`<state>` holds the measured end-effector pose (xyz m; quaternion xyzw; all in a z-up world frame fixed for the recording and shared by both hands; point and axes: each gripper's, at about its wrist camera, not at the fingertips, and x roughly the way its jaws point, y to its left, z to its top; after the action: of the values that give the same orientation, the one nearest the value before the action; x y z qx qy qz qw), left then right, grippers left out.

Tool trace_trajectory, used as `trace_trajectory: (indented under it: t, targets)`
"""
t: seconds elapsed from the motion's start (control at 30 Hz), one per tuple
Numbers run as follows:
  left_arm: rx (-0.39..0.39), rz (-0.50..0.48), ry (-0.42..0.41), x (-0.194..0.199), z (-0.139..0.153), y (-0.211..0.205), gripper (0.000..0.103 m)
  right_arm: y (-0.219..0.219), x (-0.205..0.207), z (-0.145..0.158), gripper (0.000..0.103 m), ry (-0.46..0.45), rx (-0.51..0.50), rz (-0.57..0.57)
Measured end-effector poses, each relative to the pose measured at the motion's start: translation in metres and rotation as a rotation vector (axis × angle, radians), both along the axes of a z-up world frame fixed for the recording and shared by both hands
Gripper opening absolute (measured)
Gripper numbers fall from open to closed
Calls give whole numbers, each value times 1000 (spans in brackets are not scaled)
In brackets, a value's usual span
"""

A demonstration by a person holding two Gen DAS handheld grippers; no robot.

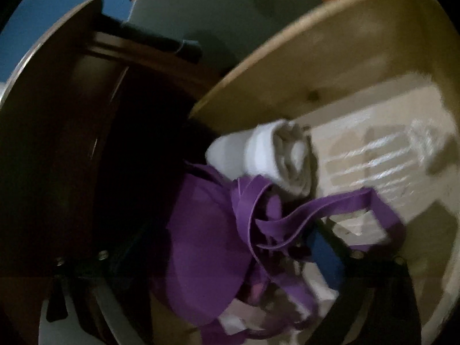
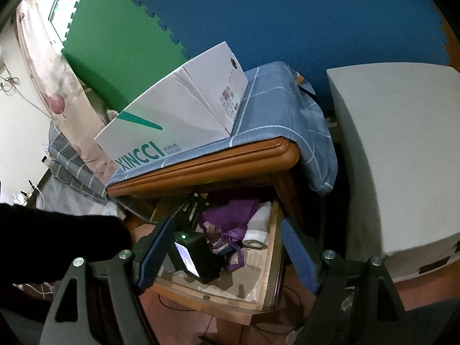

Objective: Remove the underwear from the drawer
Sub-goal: 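Reach the left gripper into the drawer and grasp the purple bra, then lift the purple bra out and carry it with the left gripper over the box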

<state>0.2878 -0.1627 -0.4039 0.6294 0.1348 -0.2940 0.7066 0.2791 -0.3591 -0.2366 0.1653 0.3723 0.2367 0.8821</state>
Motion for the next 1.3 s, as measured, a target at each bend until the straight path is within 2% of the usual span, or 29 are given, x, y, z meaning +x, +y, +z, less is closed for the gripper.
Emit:
trace_trajectory:
  t: [0.03, 0.1, 0.17, 0.2, 0.3, 0.4, 0.47, 0.63, 0.83, 1.03, 1.13, 1.3]
  targets:
    - [31, 8, -4, 0, -2, 2, 56, 1, 0, 0, 79, 0, -3, 1]
    - [18, 21, 3, -2, 3, 5, 50, 3, 0, 0, 78, 1, -15, 7]
    - [26, 39, 18, -3, 9, 6, 34, 6, -1, -1, 78, -1, -29, 13]
    - [38, 50, 35, -4, 11, 6, 11, 8, -1, -1, 78, -1, -39, 19]
    - [22, 116, 109, -1, 27, 3, 9, 9, -2, 0, 78, -7, -48, 21]
    - [7, 129, 141, -9, 52, 12, 8, 7, -2, 0, 78, -10, -39, 16]
    - [-35, 149, 178, -12, 78, 18, 8, 7, -2, 0, 78, -12, -36, 16]
    - [-218, 252, 345, -27, 165, 46, 8, 8, -2, 0, 78, -18, -46, 20]
    - [-448, 413, 496, -42, 237, 82, 8, 10, -3, 0, 78, -20, -62, 19]
    - [-600, 526, 531, -69, 278, 94, 8, 18, -3, -2, 78, -14, -107, 28]
    - [-684, 568, 540, -69, 281, 98, 8, 22, -2, -2, 78, -16, -132, 36]
    - [-797, 554, 477, -82, 340, 106, 8, 28, -4, -2, 78, -23, -161, 48]
